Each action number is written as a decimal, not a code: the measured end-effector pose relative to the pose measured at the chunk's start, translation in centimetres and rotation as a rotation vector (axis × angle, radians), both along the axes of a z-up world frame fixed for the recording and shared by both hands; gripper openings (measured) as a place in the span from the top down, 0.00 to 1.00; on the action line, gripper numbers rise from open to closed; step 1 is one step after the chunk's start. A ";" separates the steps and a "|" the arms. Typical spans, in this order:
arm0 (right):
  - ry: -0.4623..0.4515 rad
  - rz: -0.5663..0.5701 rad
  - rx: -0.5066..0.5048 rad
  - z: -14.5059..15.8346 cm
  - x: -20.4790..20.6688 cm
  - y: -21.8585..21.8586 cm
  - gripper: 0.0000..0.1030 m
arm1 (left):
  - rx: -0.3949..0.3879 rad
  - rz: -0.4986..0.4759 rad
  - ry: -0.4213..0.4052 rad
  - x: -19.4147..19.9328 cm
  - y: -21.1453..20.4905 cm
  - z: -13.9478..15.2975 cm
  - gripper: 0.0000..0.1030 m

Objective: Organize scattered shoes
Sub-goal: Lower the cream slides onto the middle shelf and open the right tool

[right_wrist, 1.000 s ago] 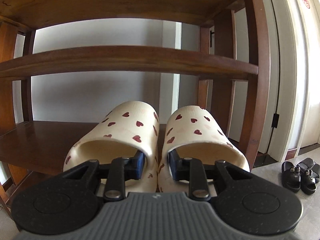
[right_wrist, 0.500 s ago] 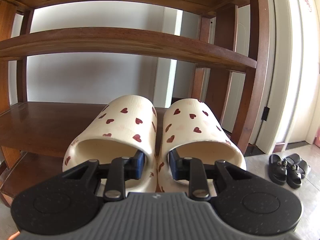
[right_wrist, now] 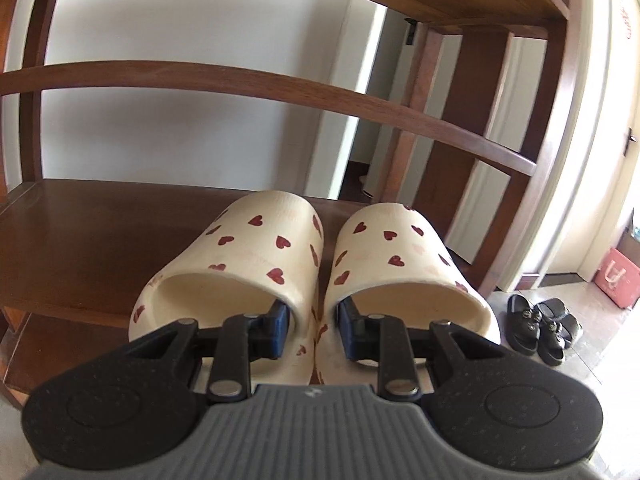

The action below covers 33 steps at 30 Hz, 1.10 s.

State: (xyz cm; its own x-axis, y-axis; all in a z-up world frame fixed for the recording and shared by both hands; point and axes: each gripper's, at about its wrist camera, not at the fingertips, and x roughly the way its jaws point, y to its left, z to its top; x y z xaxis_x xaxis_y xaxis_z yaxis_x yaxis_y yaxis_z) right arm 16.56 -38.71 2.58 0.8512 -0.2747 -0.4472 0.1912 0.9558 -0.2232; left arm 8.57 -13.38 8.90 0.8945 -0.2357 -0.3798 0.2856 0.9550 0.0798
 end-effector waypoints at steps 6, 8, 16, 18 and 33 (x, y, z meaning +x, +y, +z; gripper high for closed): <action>-0.046 0.097 0.069 -1.7 0.8 -4.9 0.71 | -0.039 0.134 -0.013 3.9 -5.9 -1.9 0.14; -0.066 0.116 0.100 -2.3 1.5 -7.2 0.71 | -0.035 0.151 -0.016 4.9 -7.8 -2.6 0.14; -0.135 0.229 0.138 -3.8 5.0 -11.7 0.68 | -0.004 0.243 -0.060 8.6 -14.3 -3.9 0.14; -0.141 0.250 0.138 -4.1 5.8 -12.0 0.68 | 0.020 0.262 -0.075 9.2 -15.4 -4.0 0.14; -0.183 0.276 0.103 -6.8 9.5 -14.5 0.60 | 0.091 0.311 -0.110 12.3 -19.9 -4.4 0.14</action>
